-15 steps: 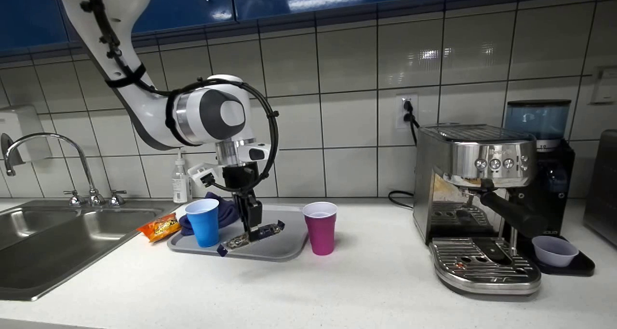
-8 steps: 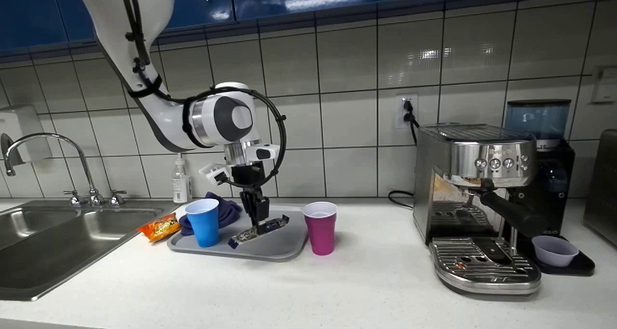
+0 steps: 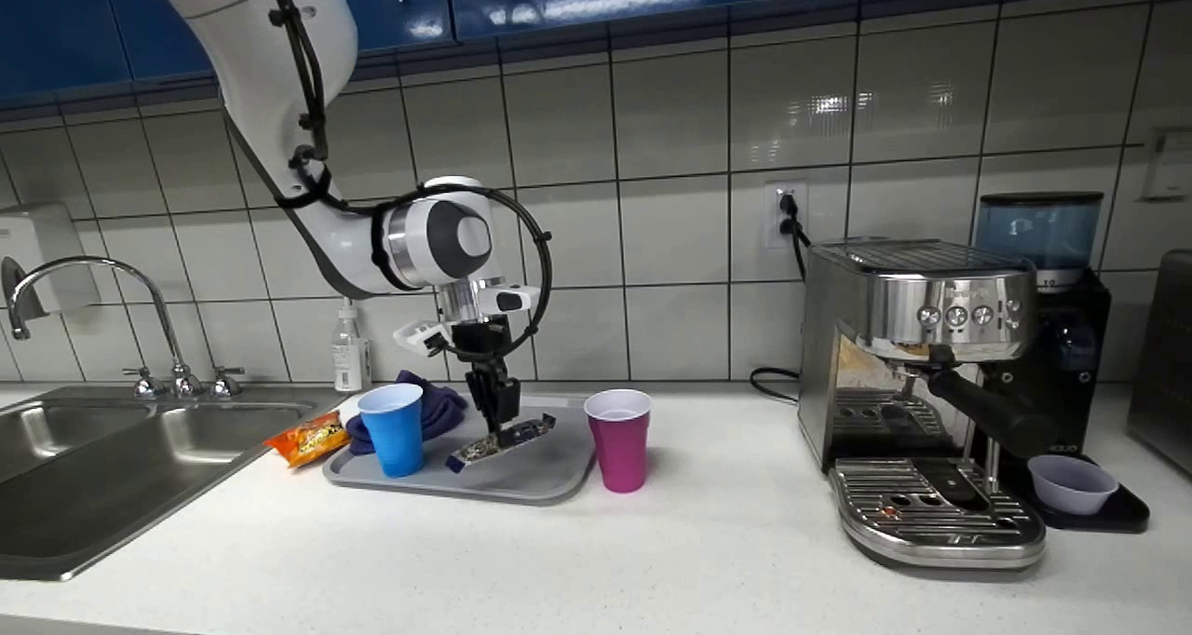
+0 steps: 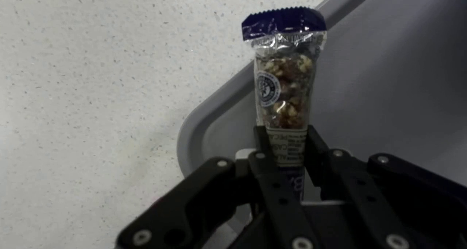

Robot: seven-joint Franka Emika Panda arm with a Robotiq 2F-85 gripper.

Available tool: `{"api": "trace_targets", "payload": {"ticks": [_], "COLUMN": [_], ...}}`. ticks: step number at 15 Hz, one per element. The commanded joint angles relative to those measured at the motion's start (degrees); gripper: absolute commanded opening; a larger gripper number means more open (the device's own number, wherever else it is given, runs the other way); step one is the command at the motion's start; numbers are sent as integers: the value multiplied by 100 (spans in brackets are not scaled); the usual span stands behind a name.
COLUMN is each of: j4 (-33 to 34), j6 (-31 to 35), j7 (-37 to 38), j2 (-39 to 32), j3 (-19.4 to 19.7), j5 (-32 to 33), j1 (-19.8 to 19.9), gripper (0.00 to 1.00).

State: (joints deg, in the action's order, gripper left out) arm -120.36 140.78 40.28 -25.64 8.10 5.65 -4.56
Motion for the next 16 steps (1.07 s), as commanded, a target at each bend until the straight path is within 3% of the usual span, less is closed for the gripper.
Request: {"api": "trace_targets", "payload": {"ticks": [1, 16], "j4": [596, 1792], "j6": [-393, -502], "j7": [100, 272], "j2": [-394, -1368], "j3": [-31, 63], "j5": [-183, -503], "j1": [-82, -196], "gripper": [7, 7]}}
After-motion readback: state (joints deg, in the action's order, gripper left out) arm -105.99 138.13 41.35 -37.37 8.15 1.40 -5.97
